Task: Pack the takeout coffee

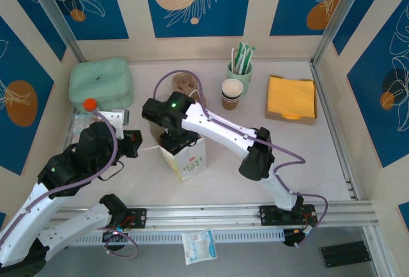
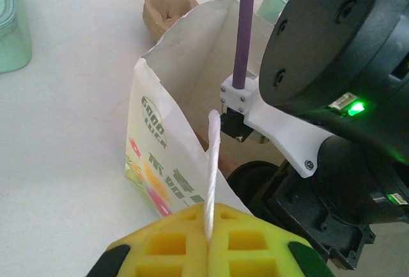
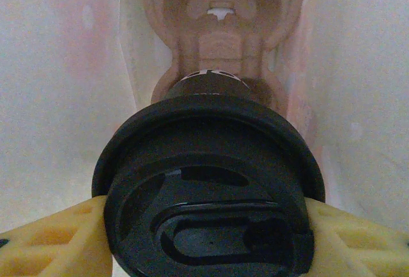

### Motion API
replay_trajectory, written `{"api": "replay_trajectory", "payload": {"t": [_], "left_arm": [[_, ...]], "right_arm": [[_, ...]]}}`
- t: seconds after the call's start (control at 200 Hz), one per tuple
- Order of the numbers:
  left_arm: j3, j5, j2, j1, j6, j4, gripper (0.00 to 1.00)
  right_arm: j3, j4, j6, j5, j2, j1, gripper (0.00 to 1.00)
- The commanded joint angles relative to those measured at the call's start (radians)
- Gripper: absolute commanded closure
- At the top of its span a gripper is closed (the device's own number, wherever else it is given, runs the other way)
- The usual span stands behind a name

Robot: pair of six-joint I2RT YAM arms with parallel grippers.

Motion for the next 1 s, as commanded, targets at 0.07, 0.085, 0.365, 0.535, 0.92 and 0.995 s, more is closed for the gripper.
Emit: {"api": "replay_trajectory", "payload": {"t": [0.07, 0.085, 0.365, 0.535, 0.92, 0.995], "left_arm": [[-0.009, 0.009, -0.003, 0.006, -0.005, 0.019, 1.0], [-0.01, 0.009, -0.003, 0.007, -0.004, 0.018, 1.0], [-0.005, 0.016, 0.013, 0.007, -0.006, 0.028, 1.0], [0.001, 0.023, 0.022, 0.007, -0.007, 0.032, 1.0], [0.001, 0.021, 0.024, 0.007, -0.011, 0.03, 1.0], [0.001, 0.024, 0.026, 0.006, -0.01, 0.03, 1.0]], "right_arm": [[-0.042, -0.093, -0.027, -0.038, -0.009, -0.005, 0.42], [-0.043, -0.091, -0.028, -0.039, -0.009, -0.004, 0.42], [-0.072, -0.059, -0.025, -0.043, -0.006, -0.008, 0.41], [-0.101, -0.034, -0.019, -0.043, -0.01, -0.013, 0.42], [-0.107, -0.014, -0.012, -0.045, -0.009, -0.021, 0.42], [-0.111, -0.013, -0.012, -0.045, -0.008, -0.021, 0.41]]}}
